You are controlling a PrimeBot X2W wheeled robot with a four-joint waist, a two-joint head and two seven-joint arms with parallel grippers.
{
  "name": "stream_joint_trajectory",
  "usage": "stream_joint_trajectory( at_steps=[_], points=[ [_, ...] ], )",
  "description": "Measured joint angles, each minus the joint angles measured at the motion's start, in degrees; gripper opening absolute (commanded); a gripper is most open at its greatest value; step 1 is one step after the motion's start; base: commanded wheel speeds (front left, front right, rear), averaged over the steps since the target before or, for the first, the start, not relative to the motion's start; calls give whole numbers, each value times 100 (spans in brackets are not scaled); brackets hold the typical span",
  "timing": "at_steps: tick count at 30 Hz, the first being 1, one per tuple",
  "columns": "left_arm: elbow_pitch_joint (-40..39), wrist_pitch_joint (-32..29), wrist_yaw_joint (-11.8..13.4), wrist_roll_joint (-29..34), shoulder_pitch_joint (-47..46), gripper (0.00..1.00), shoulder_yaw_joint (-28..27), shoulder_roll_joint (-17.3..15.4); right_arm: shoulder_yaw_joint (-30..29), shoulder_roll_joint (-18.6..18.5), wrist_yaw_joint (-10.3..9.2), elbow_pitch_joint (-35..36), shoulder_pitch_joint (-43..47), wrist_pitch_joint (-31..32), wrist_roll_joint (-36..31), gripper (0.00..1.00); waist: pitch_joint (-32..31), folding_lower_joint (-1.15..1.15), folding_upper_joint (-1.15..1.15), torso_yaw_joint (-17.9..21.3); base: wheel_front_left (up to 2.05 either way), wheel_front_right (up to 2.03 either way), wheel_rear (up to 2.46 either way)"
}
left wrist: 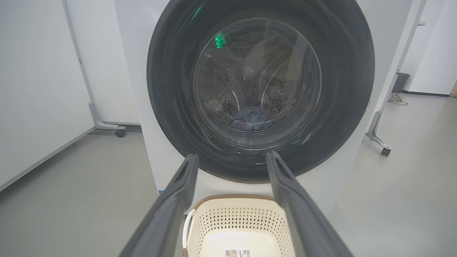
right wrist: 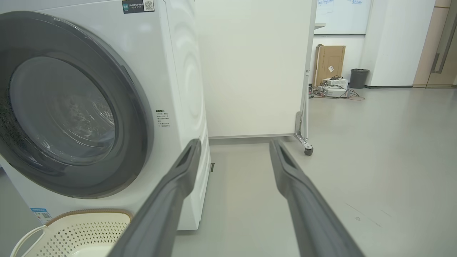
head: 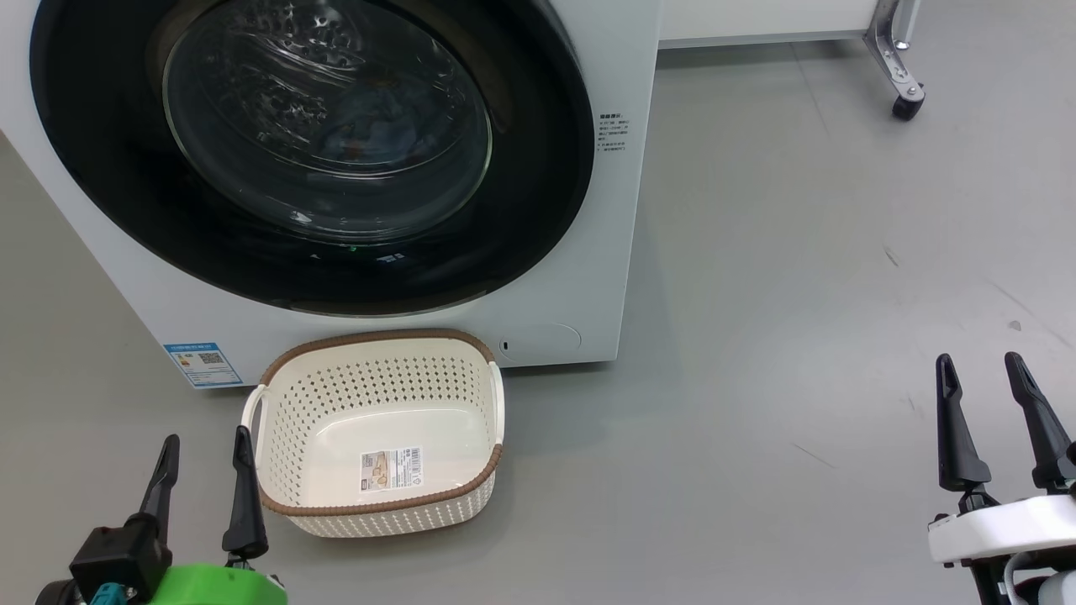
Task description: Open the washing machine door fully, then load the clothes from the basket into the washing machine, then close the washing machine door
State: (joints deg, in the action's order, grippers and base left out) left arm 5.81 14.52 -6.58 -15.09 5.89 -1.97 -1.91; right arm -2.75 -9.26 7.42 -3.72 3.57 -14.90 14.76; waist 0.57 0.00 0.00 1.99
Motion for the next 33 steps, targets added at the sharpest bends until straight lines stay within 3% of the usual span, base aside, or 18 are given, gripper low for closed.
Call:
stream_joint_trajectory(
  at_steps=[18, 19, 25, 33],
  points=[
    [-74, 0, 0, -3, 1, 100, 1, 0, -78, 158, 1, 47, 61, 0, -87, 100, -6, 0, 0, -97, 0, 0, 0],
    [-55, -1, 0, -7, 1, 0, 4, 4, -73, 167, 2, 29, 62, 0, -88, 0, -6, 0, 0, -101, 0, 0, 0],
    [318, -34, 0, -14, 87, 0, 52, 126, -18, 398, 3, -344, 236, 1, -73, 0, -6, 0, 0, -102, 0, 0, 0],
    [474, -207, 0, -454, 63, 0, -15, 126, -4, 402, 3, -364, 259, 70, 355, 0, -9, 0, 0, -107, 0, 0, 0]
  ],
)
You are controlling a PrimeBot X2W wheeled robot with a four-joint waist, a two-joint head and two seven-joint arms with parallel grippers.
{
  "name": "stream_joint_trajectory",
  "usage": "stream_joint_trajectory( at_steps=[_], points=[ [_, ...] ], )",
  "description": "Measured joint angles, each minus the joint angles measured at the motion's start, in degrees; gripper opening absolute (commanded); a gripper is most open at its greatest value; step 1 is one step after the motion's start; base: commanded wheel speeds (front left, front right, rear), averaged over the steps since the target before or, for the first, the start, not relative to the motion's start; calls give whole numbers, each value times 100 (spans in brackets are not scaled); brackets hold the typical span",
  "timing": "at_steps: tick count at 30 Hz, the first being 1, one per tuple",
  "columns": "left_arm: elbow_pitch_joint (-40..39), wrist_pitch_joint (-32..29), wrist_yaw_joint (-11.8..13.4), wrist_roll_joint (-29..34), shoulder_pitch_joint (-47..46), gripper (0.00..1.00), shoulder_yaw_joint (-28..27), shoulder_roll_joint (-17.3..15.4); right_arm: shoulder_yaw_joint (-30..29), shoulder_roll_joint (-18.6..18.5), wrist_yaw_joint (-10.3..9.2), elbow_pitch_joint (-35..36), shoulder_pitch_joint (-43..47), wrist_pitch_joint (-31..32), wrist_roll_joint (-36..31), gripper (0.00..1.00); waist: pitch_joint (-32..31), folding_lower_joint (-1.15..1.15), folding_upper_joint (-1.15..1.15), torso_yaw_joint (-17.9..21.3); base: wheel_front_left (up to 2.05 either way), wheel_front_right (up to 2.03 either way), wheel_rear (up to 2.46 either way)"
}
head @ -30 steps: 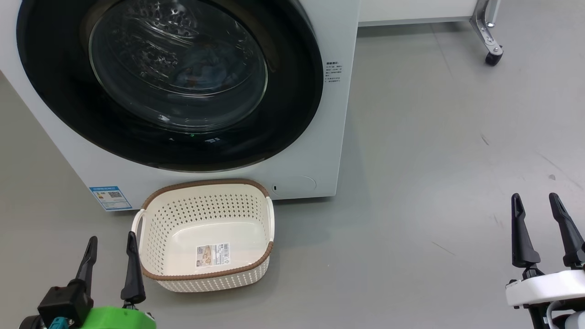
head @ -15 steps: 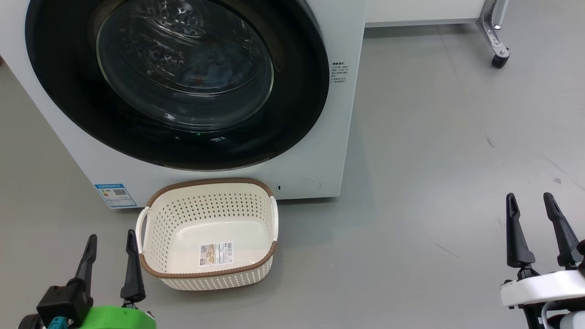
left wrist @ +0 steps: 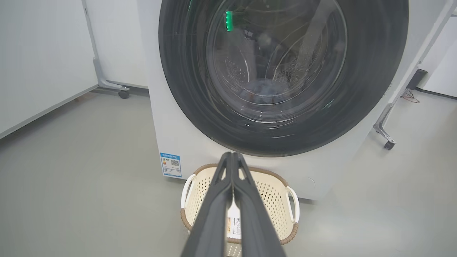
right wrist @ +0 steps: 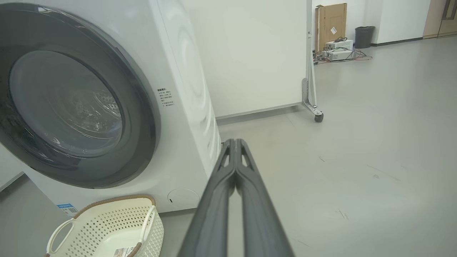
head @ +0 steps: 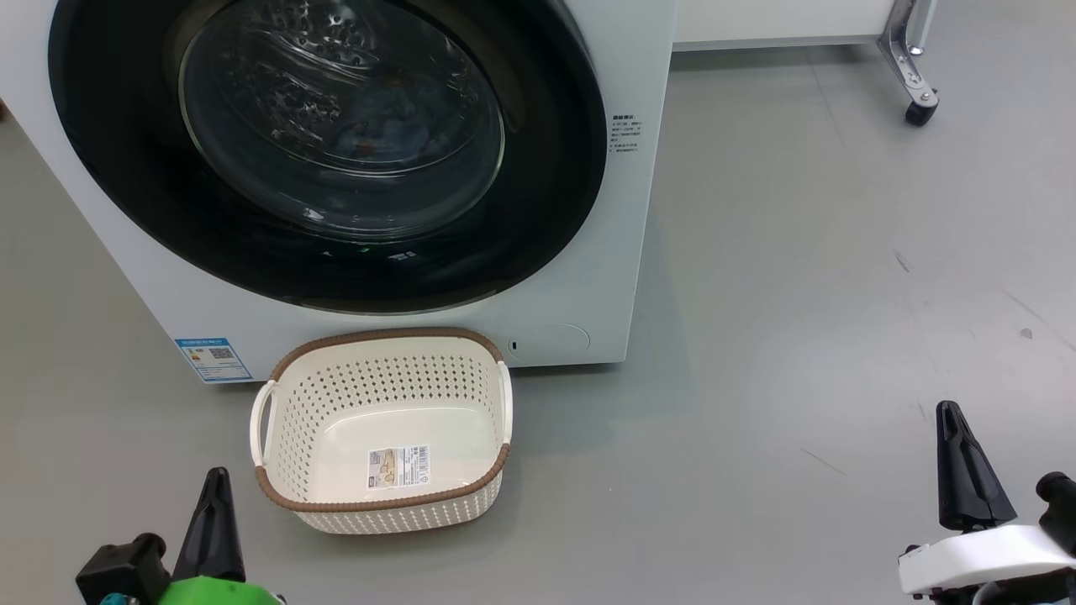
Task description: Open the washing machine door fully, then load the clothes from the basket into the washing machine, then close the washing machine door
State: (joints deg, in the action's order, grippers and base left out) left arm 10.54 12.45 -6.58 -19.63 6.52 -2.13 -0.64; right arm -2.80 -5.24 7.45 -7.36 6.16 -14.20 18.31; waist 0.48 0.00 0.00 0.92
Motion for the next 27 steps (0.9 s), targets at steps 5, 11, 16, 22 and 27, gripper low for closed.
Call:
stream_joint_trajectory(
  at_steps=[5, 11, 16, 22, 27],
  points=[
    [51, -115, 0, -366, -67, 0, -53, 0, -1, 1, 0, -16, -4, 80, 364, 0, -1, 0, 0, -3, 0, 0, 0],
    [109, -241, 0, -904, -78, 0, -53, -1, -10, 29, 0, -64, -20, 212, 978, 0, -4, 0, 0, -11, 0, 0, 0],
    [155, -364, 0, -1266, -149, 0, -64, -2, -40, 52, 0, -101, -57, 330, 1344, 0, -6, 0, 0, -17, 0, 0, 0],
    [181, -491, 0, -1707, -215, 0, -89, -3, -64, 74, -1, -152, -112, 455, 1805, 0, -8, 0, 0, -25, 0, 0, 0],
    [202, -592, 0, -2084, -261, 0, -107, -4, -83, 83, -1, -204, -159, 564, 2197, 0, -9, 0, 0, -30, 0, 0, 0]
  ],
)
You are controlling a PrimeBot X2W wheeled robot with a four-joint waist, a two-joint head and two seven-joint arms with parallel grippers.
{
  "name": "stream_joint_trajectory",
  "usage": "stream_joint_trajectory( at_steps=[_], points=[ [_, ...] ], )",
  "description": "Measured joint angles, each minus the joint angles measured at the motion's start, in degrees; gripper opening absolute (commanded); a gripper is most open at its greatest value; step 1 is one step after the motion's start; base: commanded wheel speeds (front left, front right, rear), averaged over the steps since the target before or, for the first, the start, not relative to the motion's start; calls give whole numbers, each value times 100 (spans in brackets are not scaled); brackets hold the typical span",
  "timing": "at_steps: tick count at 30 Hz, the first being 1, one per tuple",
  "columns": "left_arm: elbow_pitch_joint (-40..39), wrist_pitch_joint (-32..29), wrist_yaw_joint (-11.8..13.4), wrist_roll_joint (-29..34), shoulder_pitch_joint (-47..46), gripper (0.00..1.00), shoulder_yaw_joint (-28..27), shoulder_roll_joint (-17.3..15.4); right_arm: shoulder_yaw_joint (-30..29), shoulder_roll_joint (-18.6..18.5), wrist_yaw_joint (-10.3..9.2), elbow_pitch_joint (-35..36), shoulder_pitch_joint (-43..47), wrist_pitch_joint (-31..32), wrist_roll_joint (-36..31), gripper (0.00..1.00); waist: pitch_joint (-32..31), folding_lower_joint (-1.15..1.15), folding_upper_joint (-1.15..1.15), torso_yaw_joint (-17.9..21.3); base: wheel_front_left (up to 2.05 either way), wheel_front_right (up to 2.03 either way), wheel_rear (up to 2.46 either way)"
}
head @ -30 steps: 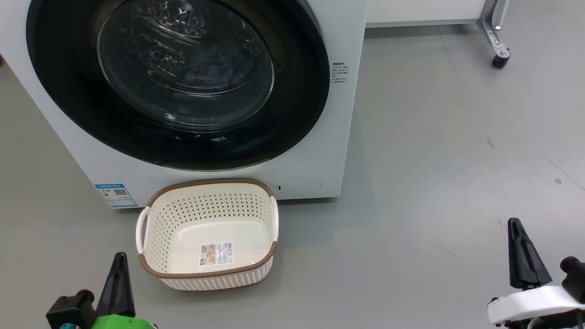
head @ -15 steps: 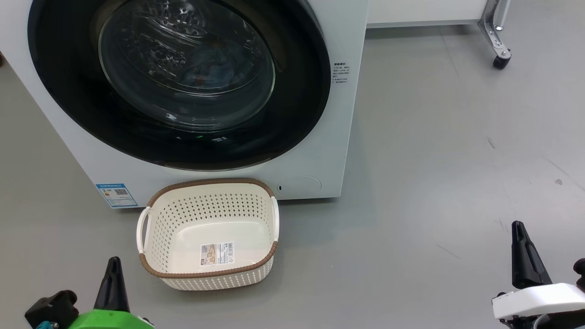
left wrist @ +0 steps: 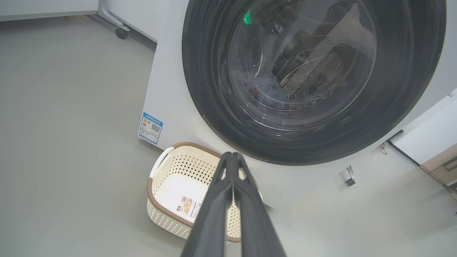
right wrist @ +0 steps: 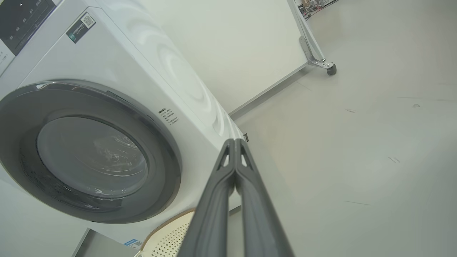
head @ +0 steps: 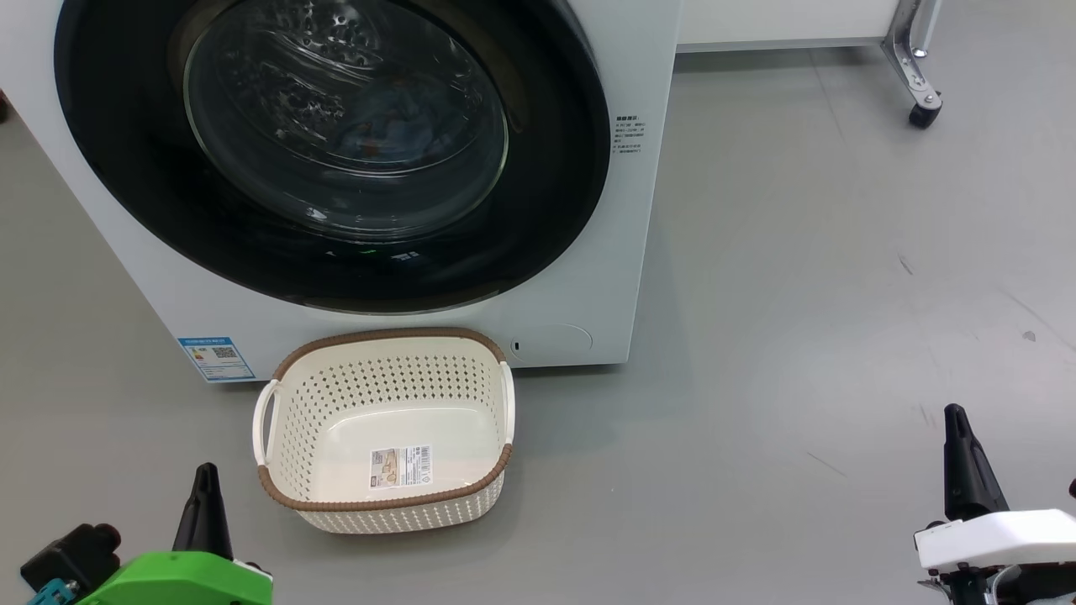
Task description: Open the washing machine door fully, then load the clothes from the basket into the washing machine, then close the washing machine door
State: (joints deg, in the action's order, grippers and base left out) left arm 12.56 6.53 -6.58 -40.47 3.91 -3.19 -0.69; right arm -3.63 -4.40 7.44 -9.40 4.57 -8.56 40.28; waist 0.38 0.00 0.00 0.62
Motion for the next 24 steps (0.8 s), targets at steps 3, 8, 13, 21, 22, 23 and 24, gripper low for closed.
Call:
stream_joint_trajectory(
  at_steps=[3, 8, 13, 21, 22, 23, 24],
  points=[
    [4, -54, 0, -225, -70, 0, -7, -1, -8, 2, 0, -26, -61, 63, 240, 0, -1, 0, 0, -3, 0, 0, 0],
    [29, -164, 0, -601, -85, 0, -22, -4, -26, 7, 0, -65, -87, 171, 632, 0, -3, 0, 0, -9, 0, 0, 0],
    [54, -258, 0, -972, -170, 0, -27, -8, -46, 14, 0, -120, -131, 275, 1021, 0, -5, 0, 0, -13, 0, 0, 0],
    [110, -405, -1, -1600, -241, 0, -46, -19, -79, 35, -1, -208, -226, 428, 1652, 0, -7, 0, 0, -21, 0, 0, 0],
    [116, -427, -1, -1660, -256, 0, -48, -20, -85, 36, -1, -213, -239, 450, 1729, 0, -8, 0, 0, -22, 0, 0, 0],
    [123, -456, -1, -1722, -273, 0, -49, -21, -89, 37, -1, -221, -256, 477, 1804, 0, -8, 0, 0, -23, 0, 0, 0],
    [124, -469, -2, -1807, -284, 0, -51, -21, -94, 38, -1, -230, -281, 486, 1882, 0, -8, 0, 0, -24, 0, 0, 0]
  ],
)
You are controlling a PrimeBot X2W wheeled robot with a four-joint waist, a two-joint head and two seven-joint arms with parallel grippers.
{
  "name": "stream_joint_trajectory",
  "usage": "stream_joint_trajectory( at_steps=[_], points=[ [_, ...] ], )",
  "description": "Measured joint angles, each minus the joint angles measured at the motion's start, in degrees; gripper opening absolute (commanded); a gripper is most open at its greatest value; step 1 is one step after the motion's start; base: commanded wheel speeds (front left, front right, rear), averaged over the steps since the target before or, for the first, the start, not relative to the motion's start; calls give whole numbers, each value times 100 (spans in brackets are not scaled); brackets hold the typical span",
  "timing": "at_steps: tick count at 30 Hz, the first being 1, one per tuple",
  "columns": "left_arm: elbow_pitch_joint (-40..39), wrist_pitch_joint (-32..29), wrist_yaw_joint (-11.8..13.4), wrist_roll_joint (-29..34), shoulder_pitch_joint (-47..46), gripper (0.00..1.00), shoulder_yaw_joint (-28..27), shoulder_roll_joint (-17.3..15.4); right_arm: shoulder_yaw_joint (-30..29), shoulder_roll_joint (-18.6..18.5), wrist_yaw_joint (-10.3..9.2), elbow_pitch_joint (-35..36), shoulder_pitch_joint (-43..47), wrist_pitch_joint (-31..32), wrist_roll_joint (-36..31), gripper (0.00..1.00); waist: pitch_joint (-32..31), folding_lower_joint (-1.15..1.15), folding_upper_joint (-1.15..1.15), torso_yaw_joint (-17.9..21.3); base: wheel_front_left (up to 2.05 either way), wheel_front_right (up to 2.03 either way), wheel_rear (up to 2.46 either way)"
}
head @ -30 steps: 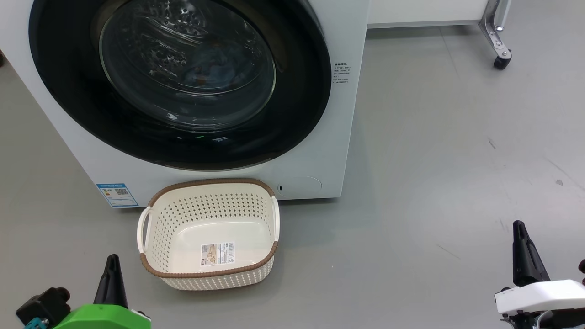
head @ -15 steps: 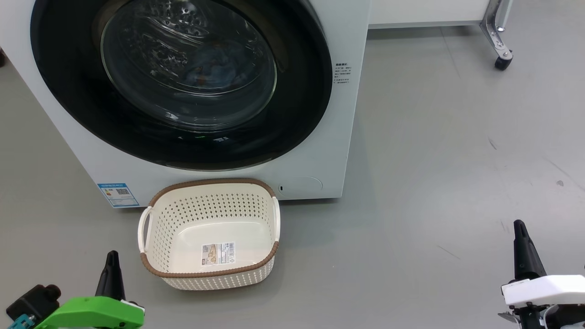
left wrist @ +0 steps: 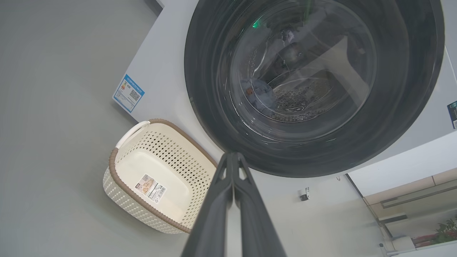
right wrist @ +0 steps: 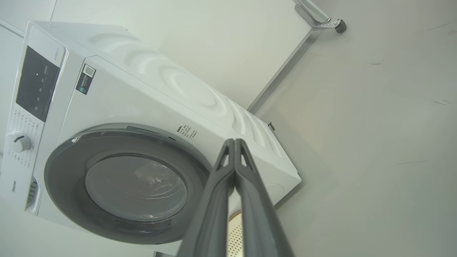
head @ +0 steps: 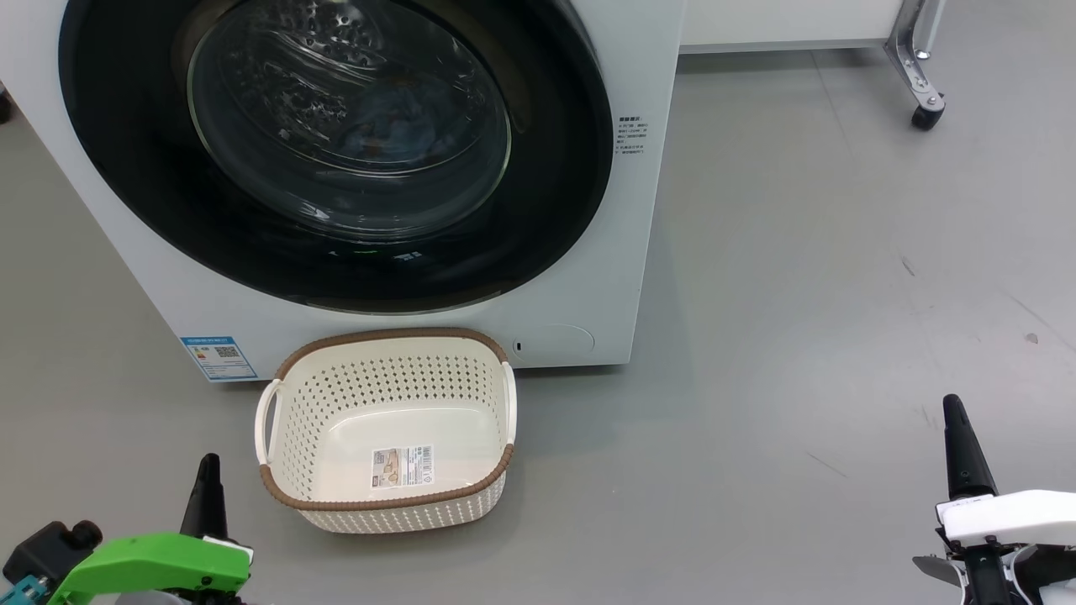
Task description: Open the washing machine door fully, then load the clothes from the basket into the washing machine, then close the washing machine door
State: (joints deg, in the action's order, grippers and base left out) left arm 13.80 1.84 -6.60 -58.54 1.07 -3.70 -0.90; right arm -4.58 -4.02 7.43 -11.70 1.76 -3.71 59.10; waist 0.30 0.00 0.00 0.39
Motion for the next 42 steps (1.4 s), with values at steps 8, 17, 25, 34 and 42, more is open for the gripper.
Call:
stream_joint_trajectory(
  at_steps=[8, 17, 25, 34, 42],
  points=[
    [33, -166, 0, -600, -56, 0, -15, -5, -26, 13, 0, -74, -69, 166, 623, 0, -3, 0, 0, -7, 0, 0, 0],
    [62, -336, -20, -1289, -142, 0, -34, -11, -58, 27, -1, -158, -163, 346, 1324, 0, -6, 0, 0, -16, 0, 0, 0],
    [97, -510, -26, -1981, -264, 0, -60, -21, -85, 41, -1, -226, -286, 525, 2026, 0, -8, 0, 0, -24, 0, 0, 0],
    [160, -669, -43, -2666, -364, 0, -99, -29, -111, 48, -1, -301, -403, 702, 2725, 0, -11, 0, 0, -32, 0, 0, 0],
    [210, -820, -44, -3152, -435, 0, -125, -42, -141, 54, -1, -366, -486, 840, 3278, 0, -14, 0, 0, -39, 0, 0, 0]
  ],
)
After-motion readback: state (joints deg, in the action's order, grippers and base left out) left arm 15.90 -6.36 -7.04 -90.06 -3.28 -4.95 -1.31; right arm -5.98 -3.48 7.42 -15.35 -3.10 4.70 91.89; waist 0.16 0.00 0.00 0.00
